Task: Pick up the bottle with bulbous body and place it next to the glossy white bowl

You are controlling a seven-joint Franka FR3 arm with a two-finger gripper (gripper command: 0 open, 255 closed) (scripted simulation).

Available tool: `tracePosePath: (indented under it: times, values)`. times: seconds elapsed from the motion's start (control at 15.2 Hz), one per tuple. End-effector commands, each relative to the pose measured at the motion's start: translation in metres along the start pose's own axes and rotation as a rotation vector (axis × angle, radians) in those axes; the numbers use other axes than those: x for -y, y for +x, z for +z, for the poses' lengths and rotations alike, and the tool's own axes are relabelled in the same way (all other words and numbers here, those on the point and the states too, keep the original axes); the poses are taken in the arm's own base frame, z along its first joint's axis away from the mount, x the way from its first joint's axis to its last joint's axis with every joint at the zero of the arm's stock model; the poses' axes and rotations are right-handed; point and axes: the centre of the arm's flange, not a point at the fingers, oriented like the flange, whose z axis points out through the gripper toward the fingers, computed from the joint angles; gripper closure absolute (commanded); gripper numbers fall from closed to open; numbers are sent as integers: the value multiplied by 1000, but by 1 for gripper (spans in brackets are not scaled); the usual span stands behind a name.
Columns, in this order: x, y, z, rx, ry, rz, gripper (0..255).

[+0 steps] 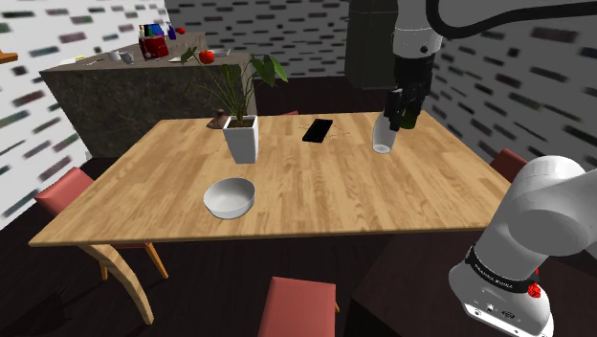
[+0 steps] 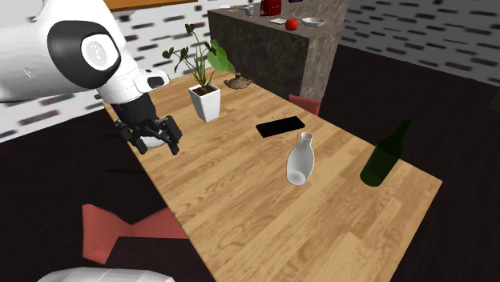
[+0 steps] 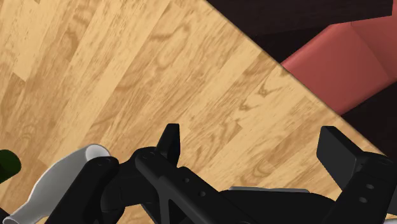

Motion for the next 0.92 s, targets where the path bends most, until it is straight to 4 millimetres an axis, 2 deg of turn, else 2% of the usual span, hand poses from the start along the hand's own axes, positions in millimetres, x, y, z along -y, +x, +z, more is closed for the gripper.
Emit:
tracePosePath:
  times: [0.0, 0.86]
  values:
    - [0, 0, 0, 0, 0, 0, 0]
    - [-145, 97, 45, 32, 47, -25, 0]
